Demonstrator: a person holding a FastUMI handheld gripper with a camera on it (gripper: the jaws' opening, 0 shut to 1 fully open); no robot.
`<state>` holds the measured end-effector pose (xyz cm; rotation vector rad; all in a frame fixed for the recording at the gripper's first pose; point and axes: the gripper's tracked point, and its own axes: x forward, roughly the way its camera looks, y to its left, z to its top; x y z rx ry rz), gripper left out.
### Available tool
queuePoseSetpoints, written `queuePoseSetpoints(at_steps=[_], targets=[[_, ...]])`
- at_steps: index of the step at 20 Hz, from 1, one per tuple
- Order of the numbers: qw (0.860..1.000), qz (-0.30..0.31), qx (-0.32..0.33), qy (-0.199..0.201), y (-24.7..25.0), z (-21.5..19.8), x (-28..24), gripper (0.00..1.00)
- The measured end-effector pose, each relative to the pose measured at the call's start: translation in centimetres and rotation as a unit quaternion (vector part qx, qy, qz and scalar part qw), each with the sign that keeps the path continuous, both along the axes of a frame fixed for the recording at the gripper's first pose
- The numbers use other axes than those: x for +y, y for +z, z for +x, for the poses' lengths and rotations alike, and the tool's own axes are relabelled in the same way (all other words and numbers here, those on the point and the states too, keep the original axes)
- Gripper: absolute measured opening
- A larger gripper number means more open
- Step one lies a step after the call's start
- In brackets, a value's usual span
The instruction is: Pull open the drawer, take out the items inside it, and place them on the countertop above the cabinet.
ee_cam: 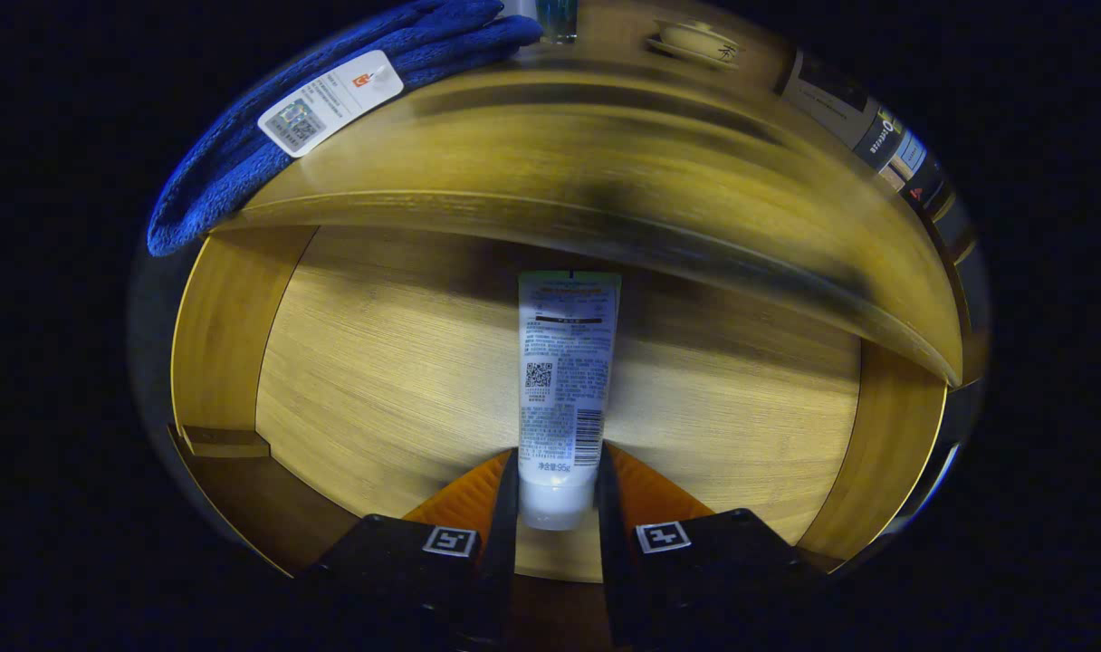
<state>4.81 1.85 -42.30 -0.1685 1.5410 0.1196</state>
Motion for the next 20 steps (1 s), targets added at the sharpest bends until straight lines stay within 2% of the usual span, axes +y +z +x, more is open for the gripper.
queuePoseSetpoints(at_steps=[5, 11, 14, 17, 20], targets=[[0.999, 0.036, -0.028, 0.002, 2.9, -0.1, 0.0, 0.50], [0.993, 0.066, -0.094, 0.028, 10.8, -0.2, 0.2, 0.50], [0.990, 0.065, -0.112, 0.049, 12.3, -0.4, 0.1, 0.50], [0.988, 0.085, -0.117, 0.043, 14.2, -1.7, 0.7, 0.50], [0.980, 0.096, -0.165, 0.052, 15.8, -2.3, 1.5, 0.50]])
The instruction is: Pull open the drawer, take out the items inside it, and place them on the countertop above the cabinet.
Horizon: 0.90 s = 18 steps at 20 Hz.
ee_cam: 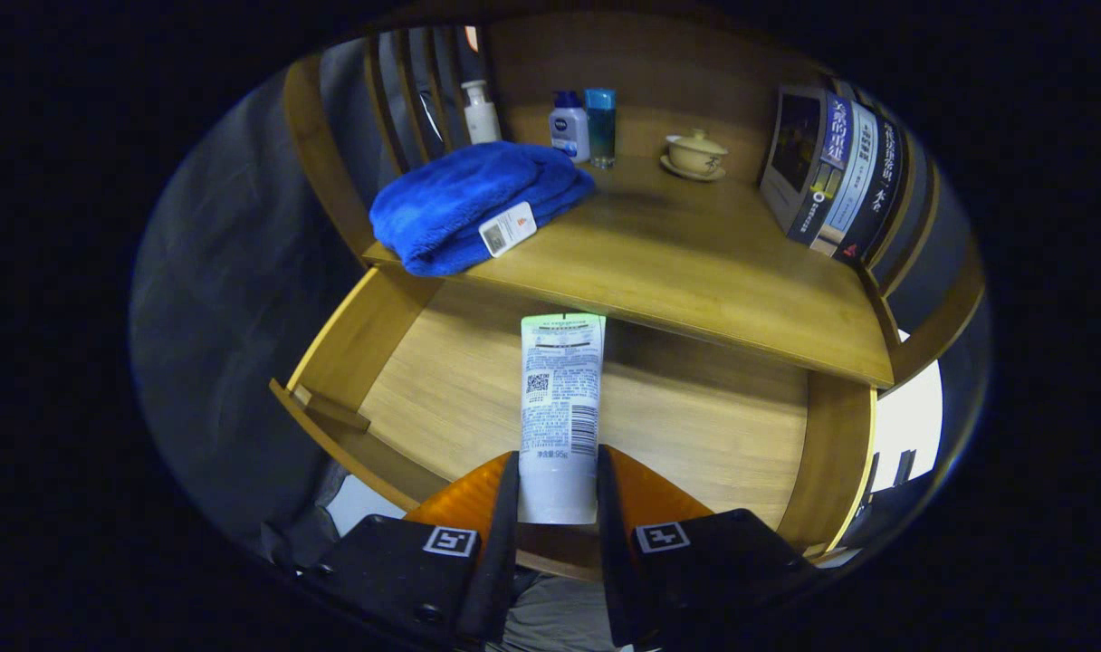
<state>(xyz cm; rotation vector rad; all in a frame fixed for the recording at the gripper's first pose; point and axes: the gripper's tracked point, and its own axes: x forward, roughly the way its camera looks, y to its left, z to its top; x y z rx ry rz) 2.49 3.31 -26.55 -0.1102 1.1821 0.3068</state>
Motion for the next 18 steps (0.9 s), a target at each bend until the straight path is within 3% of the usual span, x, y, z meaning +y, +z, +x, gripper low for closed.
queuePoseSetpoints(at_steps=[5, 9, 18], targets=[[0.996, 0.018, -0.086, 0.005, 3.3, -0.2, 0.7, 0.50], [0.985, 0.034, -0.171, 0.001, 6.5, 2.1, 1.2, 0.49], [0.968, 0.097, -0.219, -0.069, 6.5, 11.1, 2.7, 0.49]])
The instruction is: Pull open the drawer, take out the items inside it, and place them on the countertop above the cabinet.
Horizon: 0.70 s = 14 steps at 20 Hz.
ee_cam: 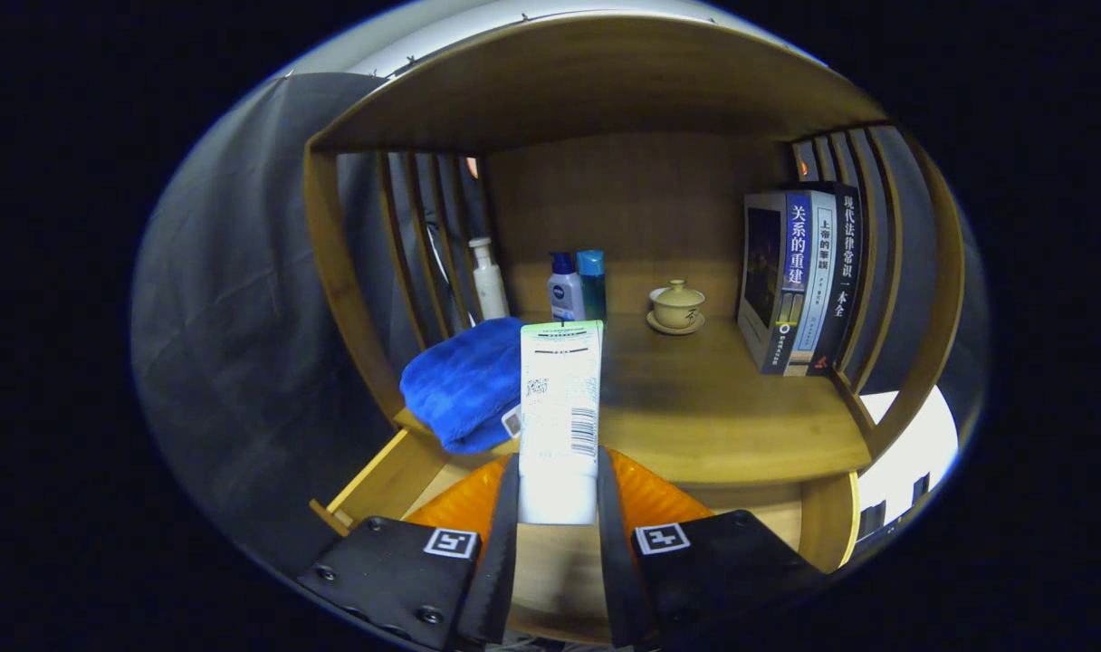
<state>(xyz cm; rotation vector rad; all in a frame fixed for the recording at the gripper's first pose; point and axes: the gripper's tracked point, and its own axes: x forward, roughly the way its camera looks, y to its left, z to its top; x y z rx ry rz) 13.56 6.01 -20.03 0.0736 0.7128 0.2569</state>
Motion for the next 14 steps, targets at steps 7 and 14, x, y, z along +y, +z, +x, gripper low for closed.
queuePoseSetpoints(at_steps=[7, 14], targets=[[0.999, -0.010, 0.007, -0.047, -2.9, 6.0, -1.0, 0.49], [0.994, -0.030, 0.053, -0.090, -6.9, 7.9, -3.2, 0.50]])
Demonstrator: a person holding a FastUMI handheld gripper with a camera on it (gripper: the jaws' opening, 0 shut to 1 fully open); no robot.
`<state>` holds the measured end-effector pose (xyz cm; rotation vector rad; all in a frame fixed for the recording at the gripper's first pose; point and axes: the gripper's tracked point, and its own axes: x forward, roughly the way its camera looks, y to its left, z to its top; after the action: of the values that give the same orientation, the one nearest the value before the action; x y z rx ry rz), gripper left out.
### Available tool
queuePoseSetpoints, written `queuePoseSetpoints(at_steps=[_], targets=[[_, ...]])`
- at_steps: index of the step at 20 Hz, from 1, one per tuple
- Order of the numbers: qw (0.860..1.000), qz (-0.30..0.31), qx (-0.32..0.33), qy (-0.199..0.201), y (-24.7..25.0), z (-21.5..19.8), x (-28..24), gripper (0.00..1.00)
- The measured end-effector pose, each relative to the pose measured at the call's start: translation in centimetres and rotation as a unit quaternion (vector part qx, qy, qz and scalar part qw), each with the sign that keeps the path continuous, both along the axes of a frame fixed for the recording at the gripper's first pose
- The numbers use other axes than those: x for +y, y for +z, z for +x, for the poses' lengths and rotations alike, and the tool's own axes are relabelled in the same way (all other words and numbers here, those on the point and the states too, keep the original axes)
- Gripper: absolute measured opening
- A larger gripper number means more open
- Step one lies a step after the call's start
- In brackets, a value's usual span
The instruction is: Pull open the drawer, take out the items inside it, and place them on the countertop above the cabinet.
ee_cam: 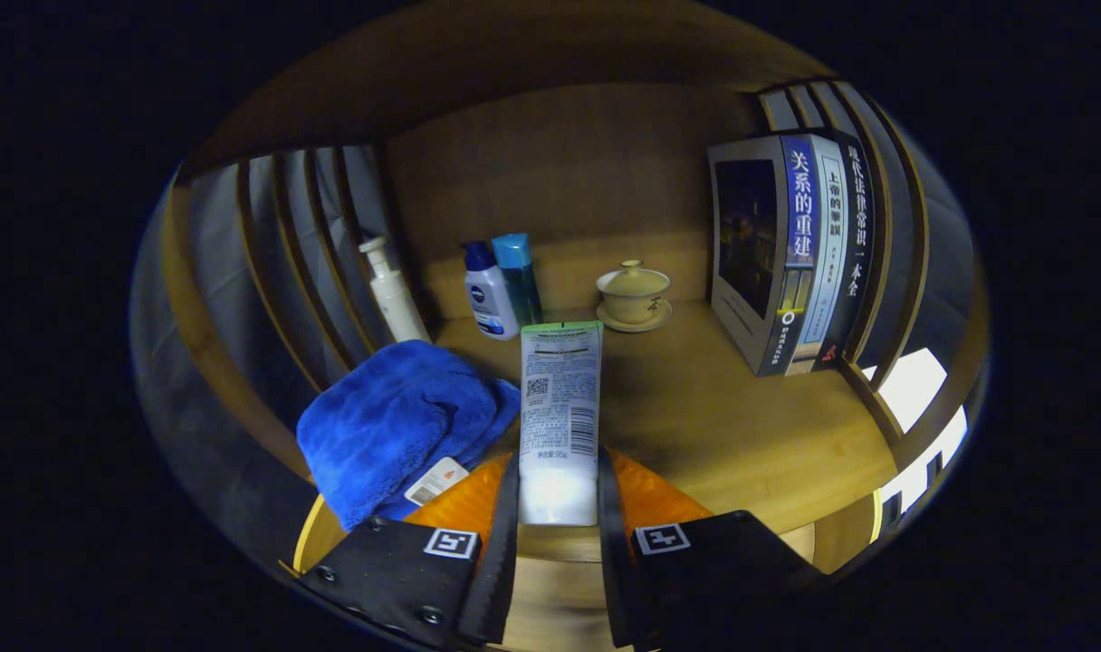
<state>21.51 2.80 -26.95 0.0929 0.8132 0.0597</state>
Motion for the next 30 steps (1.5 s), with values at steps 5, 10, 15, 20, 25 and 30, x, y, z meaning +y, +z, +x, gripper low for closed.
queuePoseSetpoints(at_steps=[5, 10, 15, 20, 25, 30], targets=[[0.999, -0.027, 0.005, -0.019, -1.8, 1.2, -1.6, 0.49], [0.998, -0.045, 0.028, -0.024, -3.6, 1.1, -2.3, 0.51], [0.999, -0.045, 0.019, -0.017, -3.6, 1.3, -2.1, 0.55], [0.999, -0.041, 0.019, -0.015, -2.9, 1.1, -1.8, 0.85], [0.999, -0.042, 0.009, -0.011, -1.3, 0.5, -1.5, 1.00], [0.997, 0.007, -0.078, 0.005, 4.7, -1.7, 1.8, 0.99]])
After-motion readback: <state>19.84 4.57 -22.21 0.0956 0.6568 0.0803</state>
